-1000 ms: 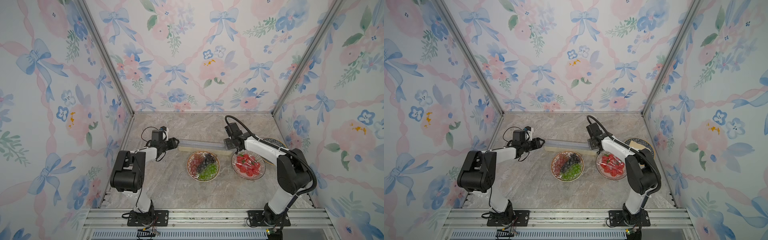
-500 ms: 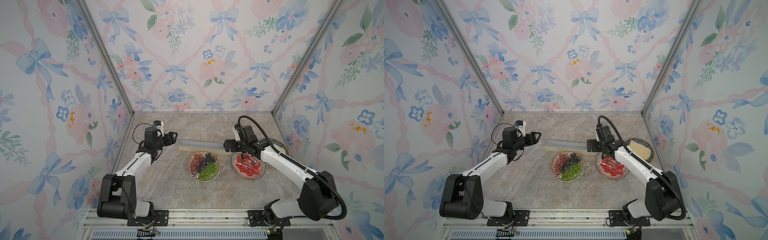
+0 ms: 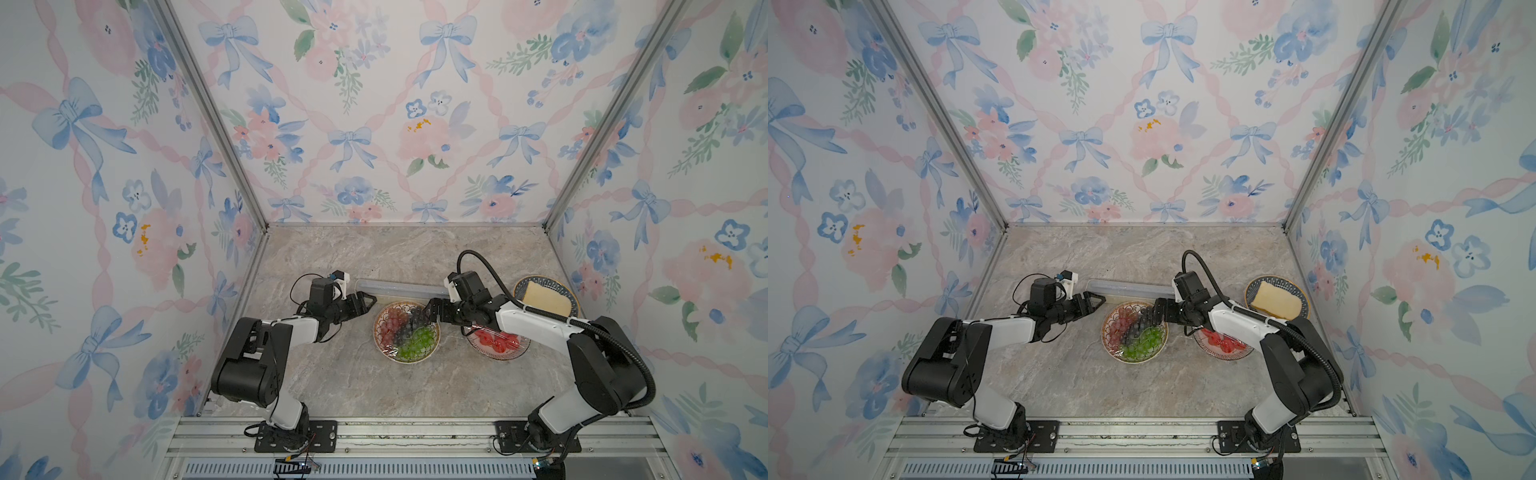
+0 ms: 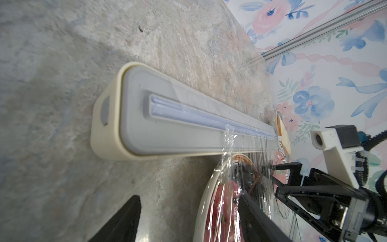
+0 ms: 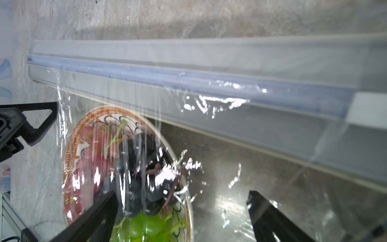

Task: Wrap the plate with plastic wrap
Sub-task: Move the plastic wrap cutting box to the center of the board, then cover the plate with plastic wrap.

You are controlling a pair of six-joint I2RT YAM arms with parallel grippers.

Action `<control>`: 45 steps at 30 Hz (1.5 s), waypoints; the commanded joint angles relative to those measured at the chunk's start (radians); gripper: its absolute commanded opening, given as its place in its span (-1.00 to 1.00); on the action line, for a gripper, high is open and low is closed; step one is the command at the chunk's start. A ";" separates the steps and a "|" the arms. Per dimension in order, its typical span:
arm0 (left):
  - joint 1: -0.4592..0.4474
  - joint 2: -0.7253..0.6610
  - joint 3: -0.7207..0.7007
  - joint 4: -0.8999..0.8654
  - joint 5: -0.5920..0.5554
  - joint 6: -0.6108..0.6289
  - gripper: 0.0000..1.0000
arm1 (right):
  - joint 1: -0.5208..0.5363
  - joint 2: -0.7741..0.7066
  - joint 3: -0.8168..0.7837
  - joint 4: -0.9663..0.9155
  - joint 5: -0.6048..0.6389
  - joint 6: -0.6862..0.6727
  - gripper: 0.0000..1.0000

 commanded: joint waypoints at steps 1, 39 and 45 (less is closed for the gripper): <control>-0.005 0.062 0.057 0.103 0.039 -0.024 0.52 | -0.032 0.039 0.064 0.074 -0.024 -0.012 0.96; -0.092 0.118 0.023 0.061 0.131 0.029 0.08 | 0.033 -0.014 0.071 0.040 -0.038 -0.136 0.98; -0.092 0.150 0.055 0.087 0.141 0.014 -0.30 | 0.040 -0.008 0.074 0.029 -0.033 -0.139 0.98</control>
